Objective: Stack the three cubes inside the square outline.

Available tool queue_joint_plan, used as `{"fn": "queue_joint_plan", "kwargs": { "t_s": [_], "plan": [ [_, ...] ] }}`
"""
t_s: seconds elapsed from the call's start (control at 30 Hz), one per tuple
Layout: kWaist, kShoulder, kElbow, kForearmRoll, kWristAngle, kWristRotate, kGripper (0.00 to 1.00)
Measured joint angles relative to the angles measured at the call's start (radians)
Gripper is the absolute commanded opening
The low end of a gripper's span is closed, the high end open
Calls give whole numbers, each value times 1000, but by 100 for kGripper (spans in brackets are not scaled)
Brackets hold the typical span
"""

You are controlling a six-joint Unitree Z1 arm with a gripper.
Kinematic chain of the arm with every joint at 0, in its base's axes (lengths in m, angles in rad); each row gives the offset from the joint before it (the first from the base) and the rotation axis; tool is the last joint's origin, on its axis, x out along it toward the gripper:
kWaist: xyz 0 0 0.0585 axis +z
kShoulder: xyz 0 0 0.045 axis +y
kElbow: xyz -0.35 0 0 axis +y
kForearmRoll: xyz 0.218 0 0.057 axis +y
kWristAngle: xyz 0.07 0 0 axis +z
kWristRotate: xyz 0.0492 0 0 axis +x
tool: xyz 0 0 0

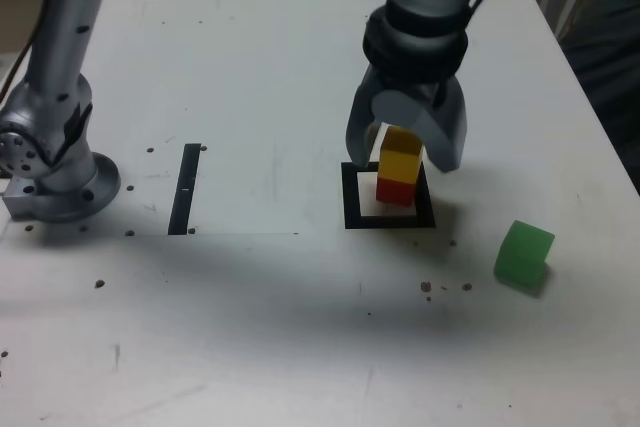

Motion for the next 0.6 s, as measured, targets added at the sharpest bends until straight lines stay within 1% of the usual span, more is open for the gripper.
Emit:
{"fn": "queue_joint_plan", "kwargs": {
  "t_s": [0.3,0.43,0.53,0.6],
  "plan": [
    [0,-58,10,0,57,-5,100],
    [-6,-64,-26,18,84,-5,100],
    [-25,-65,-73,46,114,-5,100],
    [-38,-66,-105,57,125,-4,100]
  ]
}}
